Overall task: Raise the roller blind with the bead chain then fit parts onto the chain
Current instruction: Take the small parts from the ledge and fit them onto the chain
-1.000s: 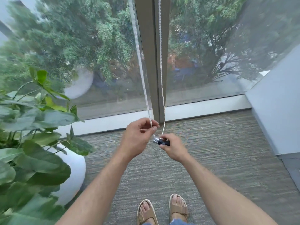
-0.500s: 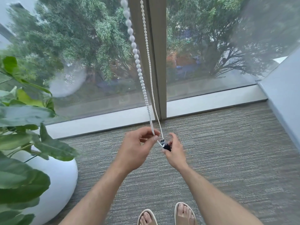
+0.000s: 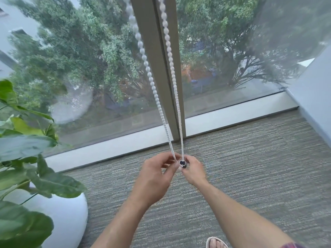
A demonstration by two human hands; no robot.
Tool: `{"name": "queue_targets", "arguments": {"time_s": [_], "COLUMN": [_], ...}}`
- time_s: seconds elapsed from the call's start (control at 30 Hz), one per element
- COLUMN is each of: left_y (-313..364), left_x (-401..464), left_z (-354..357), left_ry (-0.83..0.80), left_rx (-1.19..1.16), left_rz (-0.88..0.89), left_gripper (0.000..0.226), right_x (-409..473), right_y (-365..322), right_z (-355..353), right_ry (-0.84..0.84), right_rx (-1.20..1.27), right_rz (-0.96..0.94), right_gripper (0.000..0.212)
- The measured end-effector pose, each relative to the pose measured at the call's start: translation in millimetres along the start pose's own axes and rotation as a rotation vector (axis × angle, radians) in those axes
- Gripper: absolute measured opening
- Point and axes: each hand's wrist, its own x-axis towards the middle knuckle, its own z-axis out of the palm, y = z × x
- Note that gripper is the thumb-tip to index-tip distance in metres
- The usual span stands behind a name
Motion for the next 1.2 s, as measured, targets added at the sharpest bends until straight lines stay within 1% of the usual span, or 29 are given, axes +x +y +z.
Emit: {"name": "queue_targets", "arguments": {"time_s": [0.07, 0.13, 0.2, 0.3, 0.33, 0.43, 0.5, 0.57, 0.67, 0.73, 0.83, 1.03, 1.2], "left_y": [4, 9, 19, 44, 53, 79, 98, 119, 152, 176, 211, 283, 348], "left_x": [-1, -3, -2, 1, 3, 7, 7, 7, 8, 9, 9, 7, 3], "left_z": [-6, -11, -20, -38, -45, -68, -84, -98, -120, -139, -167, -211, -251], "left_ry": [-0.013, -0.008, 0.006, 0.018, 0.029, 0.100, 0.148, 0.164, 0.176, 0.189, 0.206, 0.350, 0.461], "left_rx": [-0.030, -0.070, -0.095, -0.143, -0.162, -0.219, -0.272, -0.318, -0.337, -0.342, -0.365, -0.368, -0.368], "left_rz": [-0.015, -0.033, -0.020, 0.010, 0.015, 0.001, -0.001, -0.010, -0.008, 0.016, 0.032, 0.076, 0.147], "left_gripper": [0.021, 0.019, 0.019, 0.026, 0.029, 0.027, 0.028, 0.027, 0.019, 0.016, 0.018, 0.017, 0.016], "right_x": [-9, -16, -24, -40, -45, -66, -83, -102, -124, -139, -161, -209, -251], "right_y": [-11, -28, -56, -108, -125, -171, -198, -222, -258, -288, -332, -408, -468], "right_z": [-7, -16, -29, -55, -64, -90, -106, -120, -141, -159, -184, -226, -265], "right_ry": [-0.035, -0.075, -0.100, -0.133, -0.129, -0.077, -0.051, -0.053, -0.061, -0.023, 0.016, 0.062, 0.110], "right_rx": [0.057, 0.090, 0.149, 0.273, 0.301, 0.331, 0.336, 0.350, 0.351, 0.323, 0.323, 0.372, 0.391], "right_rz": [-0.030, -0.092, -0.170, -0.281, -0.314, -0.406, -0.465, -0.500, -0.538, -0.582, -0.626, -0.759, -0.842], "right_gripper": [0.065, 0.073, 0.067, 0.045, 0.041, 0.043, 0.040, 0.038, 0.037, 0.037, 0.034, 0.051, 0.052]}}
